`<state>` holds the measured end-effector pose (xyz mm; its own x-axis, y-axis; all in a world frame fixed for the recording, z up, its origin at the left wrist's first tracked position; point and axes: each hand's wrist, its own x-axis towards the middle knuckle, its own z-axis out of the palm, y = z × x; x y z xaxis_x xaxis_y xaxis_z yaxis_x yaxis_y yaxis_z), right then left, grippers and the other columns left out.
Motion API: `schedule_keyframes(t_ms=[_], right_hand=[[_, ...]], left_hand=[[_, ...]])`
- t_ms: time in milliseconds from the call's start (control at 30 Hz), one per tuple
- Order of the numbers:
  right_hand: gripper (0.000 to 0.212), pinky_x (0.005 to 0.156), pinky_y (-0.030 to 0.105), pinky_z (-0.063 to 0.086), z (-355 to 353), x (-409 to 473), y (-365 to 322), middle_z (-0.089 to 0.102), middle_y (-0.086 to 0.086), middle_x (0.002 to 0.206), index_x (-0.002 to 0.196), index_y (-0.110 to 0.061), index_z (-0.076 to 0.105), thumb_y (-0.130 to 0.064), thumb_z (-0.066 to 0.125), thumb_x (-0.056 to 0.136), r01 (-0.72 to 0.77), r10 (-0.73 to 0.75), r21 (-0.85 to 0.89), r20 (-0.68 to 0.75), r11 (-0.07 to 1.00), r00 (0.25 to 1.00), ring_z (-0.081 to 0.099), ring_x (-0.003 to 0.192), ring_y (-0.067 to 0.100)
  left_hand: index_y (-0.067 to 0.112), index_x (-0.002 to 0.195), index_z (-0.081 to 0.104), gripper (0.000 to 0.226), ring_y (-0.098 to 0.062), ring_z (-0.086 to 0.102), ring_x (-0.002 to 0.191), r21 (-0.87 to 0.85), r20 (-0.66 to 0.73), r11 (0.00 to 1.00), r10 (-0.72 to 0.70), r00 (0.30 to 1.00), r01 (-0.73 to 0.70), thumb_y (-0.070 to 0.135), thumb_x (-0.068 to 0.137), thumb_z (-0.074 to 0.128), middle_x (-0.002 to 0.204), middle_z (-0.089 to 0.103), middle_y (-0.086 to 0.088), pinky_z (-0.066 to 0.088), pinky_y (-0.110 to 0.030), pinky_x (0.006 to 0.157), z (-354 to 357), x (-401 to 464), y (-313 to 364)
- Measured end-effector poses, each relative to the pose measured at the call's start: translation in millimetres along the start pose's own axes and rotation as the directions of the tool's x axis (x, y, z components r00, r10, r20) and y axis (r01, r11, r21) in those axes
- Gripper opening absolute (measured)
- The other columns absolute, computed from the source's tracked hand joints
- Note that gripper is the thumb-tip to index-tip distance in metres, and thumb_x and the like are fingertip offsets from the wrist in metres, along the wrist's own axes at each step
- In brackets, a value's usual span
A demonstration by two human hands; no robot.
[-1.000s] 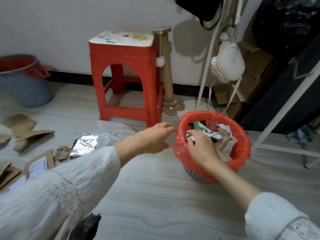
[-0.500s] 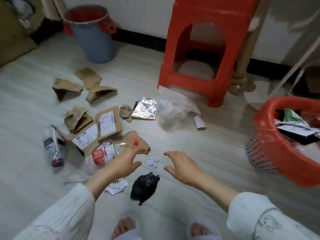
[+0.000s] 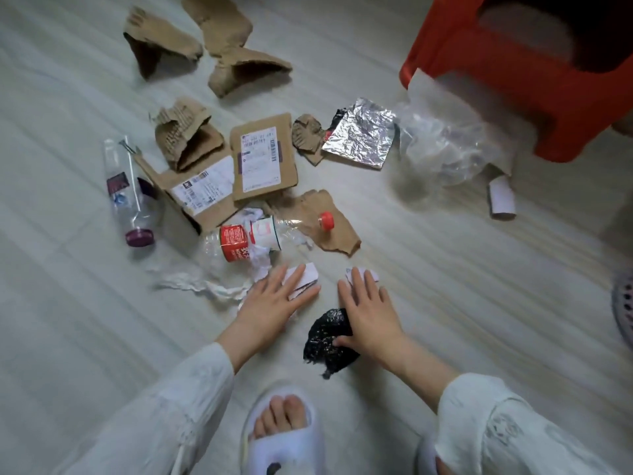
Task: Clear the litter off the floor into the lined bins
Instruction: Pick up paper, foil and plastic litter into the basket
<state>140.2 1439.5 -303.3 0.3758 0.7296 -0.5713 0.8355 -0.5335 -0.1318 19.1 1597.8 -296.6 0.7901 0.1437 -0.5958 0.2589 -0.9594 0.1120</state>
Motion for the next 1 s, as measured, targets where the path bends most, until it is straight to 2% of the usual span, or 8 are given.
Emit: schedule_keyframes(t_ms=[67, 133, 233, 433, 500, 633, 800, 1000], right_hand=[[0.1, 0.098, 0.046, 0.042, 6.1, 0.6, -1.6, 0.034, 0.022, 0.144, 0.131, -0.008, 0.042, -0.054, 0.082, 0.052, 0.019, -0.02, -0.017, -0.055, 1.0, 0.998, 0.038, 0.128, 0.043], [0.088, 0.071, 0.038, 0.054, 12.3, 0.8, -1.9, 0.06, 0.016, 0.116, 0.105, -0.01, 0.062, -0.049, 0.09, 0.031, 0.016, -0.022, -0.047, -0.113, 0.999, 0.993, 0.062, 0.093, 0.035], [0.061, 0.056, 0.033, 0.05, 17.9, -2.9, -5.4, 0.065, 0.007, 0.089, 0.087, -0.013, 0.068, -0.029, 0.09, 0.032, 0.052, -0.07, -0.083, -0.229, 0.995, 0.971, 0.059, 0.067, 0.025], [0.044, 0.043, 0.026, 0.02, 25.9, -15.3, -10.4, 0.051, 0.002, 0.061, 0.059, -0.015, 0.053, -0.01, 0.085, 0.028, 0.152, -0.158, -0.049, -0.177, 0.987, 0.971, 0.048, 0.046, 0.019], [0.042, 0.045, 0.026, 0.019, 23.6, -19.9, -8.4, 0.052, 0.002, 0.067, 0.066, -0.015, 0.054, -0.01, 0.085, 0.038, 0.129, -0.129, -0.013, -0.184, 0.992, 0.974, 0.051, 0.052, 0.019], [0.043, 0.076, 0.035, 0.041, 16.2, -26.7, 5.4, 0.049, 0.008, 0.12, 0.127, -0.011, 0.041, -0.002, 0.048, 0.086, 0.063, -0.033, 0.198, -0.152, 0.978, 0.988, 0.048, 0.11, 0.029], [0.024, 0.079, 0.035, 0.042, -14.3, -40.0, 39.4, 0.057, 0.005, 0.115, 0.111, -0.012, 0.055, -0.009, 0.045, 0.089, -0.109, 0.21, 0.422, -0.2, 0.9, 0.957, 0.054, 0.105, 0.028], [0.022, 0.081, 0.033, 0.042, -64.2, -87.7, 98.1, 0.064, 0.007, 0.111, 0.108, -0.014, 0.063, -0.014, 0.053, 0.088, -0.195, 0.467, 0.607, -0.329, 0.77, 0.821, 0.057, 0.104, 0.028]], left_hand=[[0.04, 0.147, -0.003, 0.074, -0.031, -0.005, 0.144, 0.01, 0.018, 0.999, -0.042, 0.999, 0.042, 0.014, 0.094, 0.042, 0.157, -0.015, -0.004, 0.017, -0.044, 0.113, -3.6, 6.1, 0.9], [0.032, 0.147, 0.013, 0.07, -0.033, 0.021, 0.138, 0.013, -0.11, 1.0, -0.017, 0.994, 0.019, 0.015, 0.091, 0.051, 0.157, 0.008, -0.01, 0.031, -0.042, 0.104, 0.3, 5.3, 2.7], [0.026, 0.121, 0.043, 0.071, -0.029, 0.06, 0.09, 0.037, -0.307, 0.999, -0.013, 0.952, 0.026, 0.013, 0.061, 0.079, 0.115, 0.06, -0.011, 0.048, -0.036, 0.067, 16.1, 2.4, 8.3], [0.025, 0.098, 0.05, 0.026, -0.017, 0.054, 0.064, -0.096, -0.491, 0.994, -0.09, 0.866, 0.048, 0.015, 0.074, 0.052, 0.074, 0.05, 0.005, 0.024, -0.032, 0.066, 35.8, -17.4, 28.8], [0.025, 0.101, 0.052, 0.023, -0.017, 0.055, 0.064, -0.165, -0.504, 0.984, -0.149, 0.851, 0.074, 0.019, 0.082, 0.04, 0.072, 0.05, 0.006, 0.025, -0.031, 0.067, 38.3, -19.3, 28.5], [0.022, 0.109, 0.055, 0.034, -0.017, 0.057, 0.062, -0.288, -0.509, 0.954, -0.223, 0.831, 0.079, 0.015, 0.081, 0.037, 0.067, 0.056, 0.006, 0.029, -0.028, 0.07, 30.2, -23.3, 31.6], [0.013, 0.088, 0.06, 0.016, -0.031, 0.06, 0.065, -0.448, -0.415, 0.891, -0.276, 0.867, 0.069, 0.004, 0.078, 0.068, 0.072, 0.063, -0.005, 0.038, -0.031, 0.053, -3.3, -27.0, 37.8], [0.011, 0.097, 0.059, 0.012, -0.026, 0.059, 0.083, -0.412, -0.541, 0.893, -0.081, 0.837, -0.18, 0.021, 0.093, 0.053, 0.091, 0.063, -0.006, 0.041, -0.034, 0.063, -97.0, -21.5, 89.5]])
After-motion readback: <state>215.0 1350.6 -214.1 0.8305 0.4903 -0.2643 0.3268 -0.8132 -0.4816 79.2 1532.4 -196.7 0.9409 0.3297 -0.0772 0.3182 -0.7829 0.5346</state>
